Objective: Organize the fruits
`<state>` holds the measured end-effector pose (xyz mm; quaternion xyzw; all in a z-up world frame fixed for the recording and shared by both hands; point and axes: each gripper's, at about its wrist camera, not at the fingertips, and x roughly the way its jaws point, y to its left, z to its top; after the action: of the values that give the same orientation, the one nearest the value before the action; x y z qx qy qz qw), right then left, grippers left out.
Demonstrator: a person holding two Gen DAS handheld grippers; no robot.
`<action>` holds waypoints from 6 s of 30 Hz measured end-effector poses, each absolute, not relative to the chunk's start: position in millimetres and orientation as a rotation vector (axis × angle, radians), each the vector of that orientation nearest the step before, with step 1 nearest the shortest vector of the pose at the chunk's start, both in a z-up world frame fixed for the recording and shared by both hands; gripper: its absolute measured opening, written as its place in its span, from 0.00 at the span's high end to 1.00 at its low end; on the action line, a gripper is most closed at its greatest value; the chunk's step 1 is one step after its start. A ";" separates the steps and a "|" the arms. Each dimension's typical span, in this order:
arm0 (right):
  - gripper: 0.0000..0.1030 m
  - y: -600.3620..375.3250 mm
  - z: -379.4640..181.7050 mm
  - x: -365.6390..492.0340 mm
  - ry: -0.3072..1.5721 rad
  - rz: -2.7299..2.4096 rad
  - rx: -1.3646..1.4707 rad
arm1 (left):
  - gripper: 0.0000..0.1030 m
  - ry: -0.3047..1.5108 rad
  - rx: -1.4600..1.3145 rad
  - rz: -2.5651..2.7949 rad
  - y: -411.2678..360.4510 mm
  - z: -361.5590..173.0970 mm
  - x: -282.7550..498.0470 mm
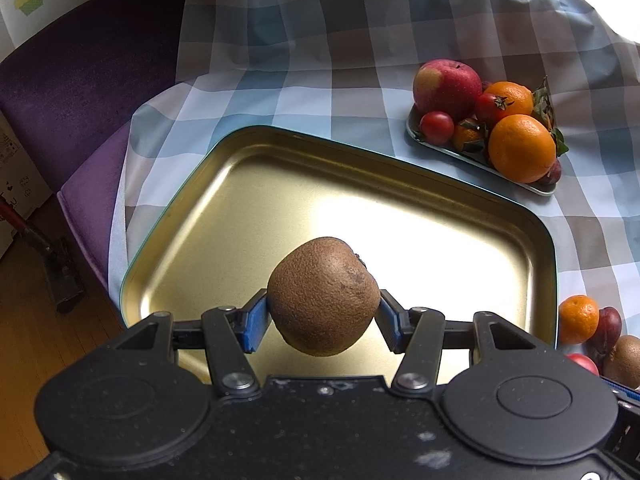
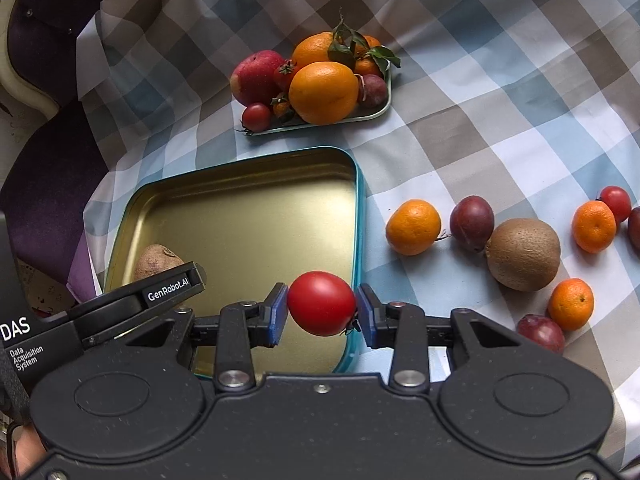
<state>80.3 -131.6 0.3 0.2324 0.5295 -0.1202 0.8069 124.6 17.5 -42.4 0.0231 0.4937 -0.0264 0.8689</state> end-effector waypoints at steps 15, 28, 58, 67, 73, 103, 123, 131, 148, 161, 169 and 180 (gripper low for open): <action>0.53 -98.6 -12.4 101.0 1.162 -0.193 0.453 | 0.44 1.071 0.028 0.014 46.9 -55.3 141.9; 0.53 -105.1 -15.8 100.9 1.167 -0.216 0.472 | 0.34 0.996 0.157 -0.008 25.4 -48.0 131.8; 0.53 -139.4 -14.3 85.9 1.158 -0.332 0.521 | 0.21 1.048 0.161 -0.127 -11.8 -39.1 117.6; 0.53 -167.2 -8.9 69.6 1.134 -0.396 0.541 | 0.20 1.035 0.171 -0.203 -42.0 -32.7 105.9; 0.53 -193.9 -2.1 57.8 1.100 -0.462 0.564 | 0.19 0.997 0.218 -0.256 -64.2 -30.6 95.2; 0.54 -284.2 1.2 -22.1 1.054 -0.799 0.641 | 0.09 1.017 0.253 -0.420 -150.9 -29.0 56.2; 0.54 -299.6 -7.0 -51.3 1.080 -0.773 0.758 | 0.13 1.087 0.109 -0.453 -157.3 -31.5 50.7; 0.54 -293.0 -11.4 -45.6 1.089 -0.738 0.753 | 0.21 1.102 0.111 -0.406 -155.0 -34.6 55.8; 0.54 -280.4 3.9 -41.3 1.070 -0.717 0.741 | 0.21 1.082 0.054 -0.371 -135.9 25.4 39.4; 0.54 -268.6 4.2 -33.7 1.063 -0.691 0.689 | 0.21 1.090 0.061 -0.417 -146.4 6.0 66.2; 0.54 -265.5 -1.0 -30.8 1.073 -0.701 0.671 | 0.20 1.057 0.145 -0.455 -169.9 4.4 87.7; 0.54 -258.3 -11.3 -21.3 1.062 -0.695 0.660 | 0.20 1.080 0.115 -0.502 -166.3 -18.2 94.8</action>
<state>-21.3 -258.3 -11.3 0.3027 0.4869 -0.3185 0.7549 94.8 -166.3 -18.2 0.0540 0.5083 -0.2365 0.8263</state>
